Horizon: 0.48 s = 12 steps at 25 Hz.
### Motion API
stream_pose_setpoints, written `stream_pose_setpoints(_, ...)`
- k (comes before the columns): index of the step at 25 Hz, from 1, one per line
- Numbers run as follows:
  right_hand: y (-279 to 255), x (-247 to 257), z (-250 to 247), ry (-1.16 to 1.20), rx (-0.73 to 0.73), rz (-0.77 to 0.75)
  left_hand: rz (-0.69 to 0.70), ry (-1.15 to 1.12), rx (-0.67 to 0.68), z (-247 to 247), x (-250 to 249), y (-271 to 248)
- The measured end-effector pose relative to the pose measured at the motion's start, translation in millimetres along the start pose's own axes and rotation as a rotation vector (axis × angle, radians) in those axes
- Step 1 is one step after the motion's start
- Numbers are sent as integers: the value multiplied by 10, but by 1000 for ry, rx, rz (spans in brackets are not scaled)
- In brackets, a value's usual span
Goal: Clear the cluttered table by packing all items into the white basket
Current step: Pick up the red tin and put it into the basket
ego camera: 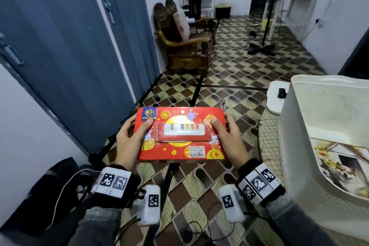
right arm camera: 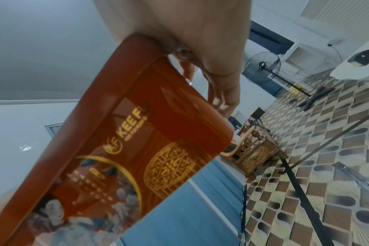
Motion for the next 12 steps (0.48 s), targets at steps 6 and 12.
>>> stream_pose_setpoints(6, 863, 232, -380, -6, -176, -74, 40, 5, 138, 780, -160, 920)
stream_pose_setpoints(12, 1652, 474, -860, -20, -331, -140, 61, -2, 275, 1753, -344, 1747)
Point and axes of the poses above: each hand's wrist, its own y-axis towards the middle knuckle, its own z-axis out of the palm, x = y × z, the point moved 10 cm from there along y, towards the middle knuckle, and after that the axes turned 1 degree about -z, right-handed, at the moved point
